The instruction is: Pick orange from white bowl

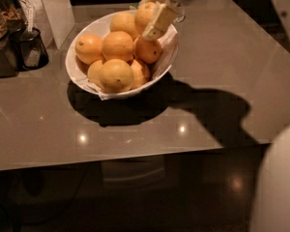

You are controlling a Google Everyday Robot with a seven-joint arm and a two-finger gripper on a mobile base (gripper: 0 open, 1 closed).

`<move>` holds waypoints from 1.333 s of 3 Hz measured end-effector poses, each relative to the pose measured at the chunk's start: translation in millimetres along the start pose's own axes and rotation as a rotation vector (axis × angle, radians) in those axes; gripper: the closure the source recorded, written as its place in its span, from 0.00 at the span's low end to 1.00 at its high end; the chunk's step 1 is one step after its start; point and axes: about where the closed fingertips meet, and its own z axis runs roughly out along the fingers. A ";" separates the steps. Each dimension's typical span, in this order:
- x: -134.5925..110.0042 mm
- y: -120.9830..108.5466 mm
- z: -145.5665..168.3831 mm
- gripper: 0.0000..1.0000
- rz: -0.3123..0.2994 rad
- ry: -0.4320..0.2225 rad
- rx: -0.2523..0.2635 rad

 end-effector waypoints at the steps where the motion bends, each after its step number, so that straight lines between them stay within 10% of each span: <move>1: 1.0 26.3 -20.2 1.00 0.046 -0.127 0.056; 4: 9.0 103.2 -80.1 1.00 0.150 -0.280 0.274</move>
Offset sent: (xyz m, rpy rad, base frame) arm -0.1027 -0.0672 -0.0109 0.4183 -0.0460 -0.1326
